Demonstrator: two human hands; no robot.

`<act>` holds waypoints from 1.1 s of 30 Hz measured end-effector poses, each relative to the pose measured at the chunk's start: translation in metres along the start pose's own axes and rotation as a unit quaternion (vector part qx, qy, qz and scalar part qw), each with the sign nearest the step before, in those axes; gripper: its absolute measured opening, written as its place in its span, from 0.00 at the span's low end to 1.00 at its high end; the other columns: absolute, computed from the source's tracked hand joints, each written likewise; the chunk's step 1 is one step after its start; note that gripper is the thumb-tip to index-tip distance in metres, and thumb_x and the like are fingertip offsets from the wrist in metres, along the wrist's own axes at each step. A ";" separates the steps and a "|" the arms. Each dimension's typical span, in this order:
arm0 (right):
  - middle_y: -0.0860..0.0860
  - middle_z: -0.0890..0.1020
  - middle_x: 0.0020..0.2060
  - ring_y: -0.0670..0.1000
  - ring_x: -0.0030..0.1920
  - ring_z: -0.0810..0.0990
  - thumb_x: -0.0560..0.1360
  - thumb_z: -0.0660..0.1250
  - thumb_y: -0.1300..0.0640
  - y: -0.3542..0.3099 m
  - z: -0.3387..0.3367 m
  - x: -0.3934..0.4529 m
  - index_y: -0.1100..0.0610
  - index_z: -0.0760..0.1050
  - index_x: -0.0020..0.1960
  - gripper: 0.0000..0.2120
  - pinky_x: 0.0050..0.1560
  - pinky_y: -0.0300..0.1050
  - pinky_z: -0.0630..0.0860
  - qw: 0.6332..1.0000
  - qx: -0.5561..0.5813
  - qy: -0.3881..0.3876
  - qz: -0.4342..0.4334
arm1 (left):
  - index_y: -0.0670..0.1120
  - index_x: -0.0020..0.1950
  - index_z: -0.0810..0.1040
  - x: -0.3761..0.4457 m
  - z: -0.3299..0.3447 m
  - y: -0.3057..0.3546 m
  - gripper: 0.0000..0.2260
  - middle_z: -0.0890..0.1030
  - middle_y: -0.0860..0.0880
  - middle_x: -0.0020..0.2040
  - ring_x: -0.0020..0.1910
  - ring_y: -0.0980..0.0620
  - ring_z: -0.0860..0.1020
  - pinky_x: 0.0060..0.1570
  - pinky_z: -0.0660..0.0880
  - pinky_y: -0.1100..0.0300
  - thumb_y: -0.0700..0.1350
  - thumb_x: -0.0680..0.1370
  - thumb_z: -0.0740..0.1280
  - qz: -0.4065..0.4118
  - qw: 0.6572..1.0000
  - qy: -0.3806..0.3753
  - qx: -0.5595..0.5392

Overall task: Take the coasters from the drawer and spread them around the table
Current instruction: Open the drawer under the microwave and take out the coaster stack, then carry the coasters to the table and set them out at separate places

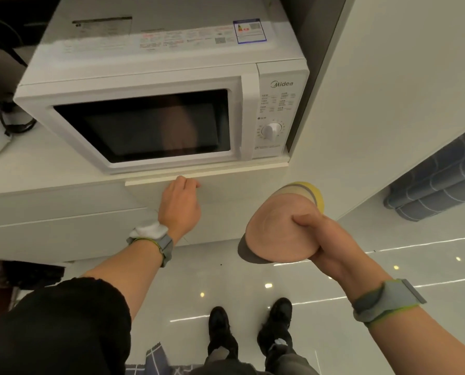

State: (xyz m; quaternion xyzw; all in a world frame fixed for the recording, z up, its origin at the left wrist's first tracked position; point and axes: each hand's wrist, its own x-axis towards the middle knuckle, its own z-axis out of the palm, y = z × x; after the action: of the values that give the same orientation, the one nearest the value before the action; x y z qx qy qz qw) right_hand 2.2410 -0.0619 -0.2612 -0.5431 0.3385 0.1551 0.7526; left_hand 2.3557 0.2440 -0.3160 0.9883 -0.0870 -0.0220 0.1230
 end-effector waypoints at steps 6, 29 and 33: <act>0.57 0.88 0.57 0.59 0.58 0.86 0.77 0.71 0.57 -0.001 -0.009 -0.008 0.58 0.79 0.66 0.18 0.54 0.55 0.83 1.000 -0.010 -0.011 -0.002 | 0.47 0.72 0.75 0.007 -0.023 0.025 0.19 0.74 0.43 0.72 0.69 0.40 0.75 0.70 0.73 0.46 0.50 0.82 0.64 -0.081 0.977 -0.176 -0.084; 0.55 0.88 0.58 0.55 0.57 0.87 0.80 0.68 0.55 0.212 -0.157 -0.308 0.58 0.81 0.66 0.16 0.59 0.55 0.80 0.858 0.318 0.384 -0.121 | 0.48 0.49 0.84 -0.237 0.057 0.256 0.06 0.87 0.46 0.46 0.45 0.49 0.83 0.46 0.76 0.60 0.39 0.78 0.70 0.071 0.818 -0.458 -0.340; 0.54 0.88 0.57 0.53 0.56 0.88 0.81 0.67 0.54 0.277 -0.195 -0.377 0.58 0.81 0.65 0.15 0.57 0.53 0.80 0.800 0.390 0.430 -0.151 | 0.48 0.53 0.83 -0.312 0.059 0.323 0.07 0.86 0.45 0.50 0.50 0.47 0.84 0.43 0.74 0.60 0.39 0.79 0.68 0.120 0.816 -0.473 -0.310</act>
State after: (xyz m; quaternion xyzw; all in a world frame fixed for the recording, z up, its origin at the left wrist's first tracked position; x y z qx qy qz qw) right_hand 1.7354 -0.0904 -0.2381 -0.2593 0.5727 -0.3552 0.6918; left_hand 1.9913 -0.0234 -0.2866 0.7470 -0.2410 -0.4981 0.3686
